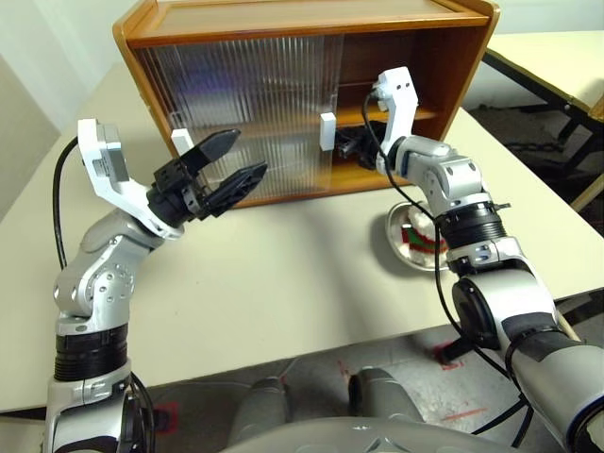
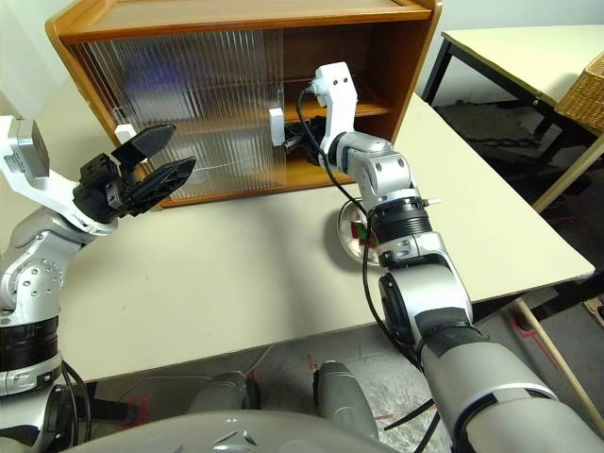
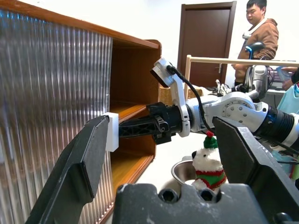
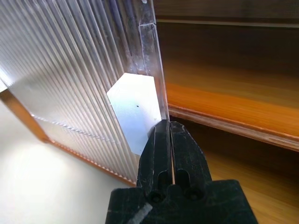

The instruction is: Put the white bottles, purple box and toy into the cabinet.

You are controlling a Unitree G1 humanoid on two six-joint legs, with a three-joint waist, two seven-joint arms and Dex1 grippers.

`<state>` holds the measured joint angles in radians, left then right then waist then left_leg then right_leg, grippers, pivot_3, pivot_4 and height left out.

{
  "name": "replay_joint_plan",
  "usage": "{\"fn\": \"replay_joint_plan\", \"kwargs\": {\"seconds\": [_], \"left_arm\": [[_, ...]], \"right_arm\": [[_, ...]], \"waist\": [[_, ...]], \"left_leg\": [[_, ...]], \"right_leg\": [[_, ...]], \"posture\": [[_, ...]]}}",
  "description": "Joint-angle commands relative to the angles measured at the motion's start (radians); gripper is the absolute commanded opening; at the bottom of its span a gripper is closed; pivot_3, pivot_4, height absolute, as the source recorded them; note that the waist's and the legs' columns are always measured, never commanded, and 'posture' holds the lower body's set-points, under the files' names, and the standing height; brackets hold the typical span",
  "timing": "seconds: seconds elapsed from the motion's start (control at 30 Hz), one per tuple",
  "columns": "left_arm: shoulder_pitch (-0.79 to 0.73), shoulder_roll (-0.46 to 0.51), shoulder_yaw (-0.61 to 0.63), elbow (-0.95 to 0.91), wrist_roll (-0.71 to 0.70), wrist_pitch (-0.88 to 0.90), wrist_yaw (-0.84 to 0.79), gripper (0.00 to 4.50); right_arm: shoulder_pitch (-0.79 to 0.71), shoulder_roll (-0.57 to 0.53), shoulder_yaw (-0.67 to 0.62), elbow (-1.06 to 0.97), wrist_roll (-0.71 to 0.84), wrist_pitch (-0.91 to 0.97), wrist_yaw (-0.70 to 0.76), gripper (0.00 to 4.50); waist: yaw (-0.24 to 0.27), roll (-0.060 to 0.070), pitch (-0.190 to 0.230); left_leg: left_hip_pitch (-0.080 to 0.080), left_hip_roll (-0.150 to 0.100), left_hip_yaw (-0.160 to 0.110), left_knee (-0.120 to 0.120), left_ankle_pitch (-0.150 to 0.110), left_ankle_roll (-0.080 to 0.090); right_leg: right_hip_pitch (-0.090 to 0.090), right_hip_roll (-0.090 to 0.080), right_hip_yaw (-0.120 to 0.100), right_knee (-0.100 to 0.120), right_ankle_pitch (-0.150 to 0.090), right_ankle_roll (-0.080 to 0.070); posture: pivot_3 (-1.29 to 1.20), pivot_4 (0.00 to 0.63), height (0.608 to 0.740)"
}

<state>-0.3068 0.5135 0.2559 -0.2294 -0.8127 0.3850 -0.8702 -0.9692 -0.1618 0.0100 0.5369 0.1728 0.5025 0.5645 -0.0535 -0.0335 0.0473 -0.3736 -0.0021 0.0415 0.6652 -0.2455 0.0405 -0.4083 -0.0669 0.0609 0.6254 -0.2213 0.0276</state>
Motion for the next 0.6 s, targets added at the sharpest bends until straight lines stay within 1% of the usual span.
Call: {"fn": "replay_joint_plan", "kwargs": {"seconds": [0.03, 0.17, 0.33, 0.37, 0.4, 0.47, 0.5, 0.57, 0.6], "left_arm": [[0.001, 0.006, -0.001, -0.024, 0.008, -0.004, 0.004, 4.5], [-0.001, 0.002, -0.007, -0.027, 0.008, -0.003, 0.005, 4.5], [0.008, -0.003, -0.017, -0.024, 0.012, -0.009, -0.003, 4.5], [0.007, -0.004, -0.019, -0.022, 0.012, -0.009, -0.006, 4.5], [0.005, -0.005, -0.022, -0.018, 0.012, -0.01, -0.009, 4.5], [-0.004, -0.008, -0.029, -0.001, 0.014, -0.013, -0.017, 4.5], [-0.007, -0.009, -0.032, 0.005, 0.015, -0.014, -0.021, 4.5], [-0.01, -0.01, -0.036, 0.014, 0.016, -0.018, -0.027, 4.5], [-0.011, -0.011, -0.037, 0.017, 0.017, -0.019, -0.029, 4.5]], "right_arm": [[-0.03, 0.023, 0.021, 0.001, 0.0, -0.006, 0.009, 0.02], [-0.023, -0.013, 0.021, -0.029, -0.002, -0.002, 0.021, 0.02], [0.015, -0.12, -0.007, -0.132, 0.011, 0.026, 0.05, 0.02], [0.032, -0.146, -0.011, -0.164, 0.012, 0.021, 0.054, 0.02], [0.058, -0.176, -0.01, -0.205, -0.001, -0.03, 0.062, 0.02], [0.136, -0.227, -0.046, -0.307, 0.013, -0.126, 0.082, 0.49], [0.171, -0.236, -0.066, -0.353, 0.036, -0.142, 0.091, 0.74], [0.235, -0.243, -0.112, -0.433, 0.102, -0.109, 0.103, 1.38], [0.256, -0.246, -0.123, -0.459, 0.118, -0.097, 0.103, 1.86]], "waist": [[-0.007, 0.0, 0.0], [-0.011, 0.0, 0.0], [-0.004, 0.0, 0.0], [-0.003, 0.0, 0.0], [0.0, 0.0, 0.0], [0.008, -0.001, -0.001], [0.012, -0.001, -0.001], [0.014, -0.001, -0.001], [0.015, -0.001, -0.001]], "left_leg": [[0.0, 0.0, 0.0, 0.0, 0.0, 0.0], [0.0, 0.001, 0.0, -0.001, 0.0, 0.0], [-0.001, 0.0, -0.001, -0.001, 0.0, -0.001], [-0.001, 0.0, -0.001, -0.001, 0.0, -0.001], [-0.001, 0.0, -0.001, -0.001, 0.0, -0.001], [-0.002, 0.0, -0.001, -0.001, -0.001, -0.001], [-0.002, 0.0, -0.001, -0.001, -0.001, -0.002], [-0.003, -0.001, -0.001, -0.001, -0.001, -0.001], [-0.003, -0.001, -0.001, -0.002, -0.001, -0.001]], "right_leg": [[0.0, 0.0, 0.0, 0.0, 0.0, 0.0], [0.0, 0.001, 0.0, 0.0, 0.0, -0.001], [0.0, 0.0, -0.001, 0.0, -0.001, 0.0], [0.0, 0.0, -0.001, -0.001, -0.001, 0.001], [0.0, -0.001, -0.001, -0.001, -0.001, 0.001], [0.0, -0.001, -0.001, -0.002, -0.002, 0.002], [0.0, -0.001, -0.001, -0.003, -0.003, 0.003], [0.0, -0.001, 0.0, -0.003, -0.005, 0.004], [0.0, -0.001, 0.0, -0.003, -0.005, 0.004]], "posture": [[0.07, 0.0, 0.74], [0.07, 0.0, 0.74], [0.04, 0.0, 0.74], [0.03, 0.0, 0.74], [0.03, 0.0, 0.74], [0.02, 0.0, 0.74], [0.01, 0.0, 0.74], [0.0, 0.0, 0.74], [0.0, 0.0, 0.74]]}}
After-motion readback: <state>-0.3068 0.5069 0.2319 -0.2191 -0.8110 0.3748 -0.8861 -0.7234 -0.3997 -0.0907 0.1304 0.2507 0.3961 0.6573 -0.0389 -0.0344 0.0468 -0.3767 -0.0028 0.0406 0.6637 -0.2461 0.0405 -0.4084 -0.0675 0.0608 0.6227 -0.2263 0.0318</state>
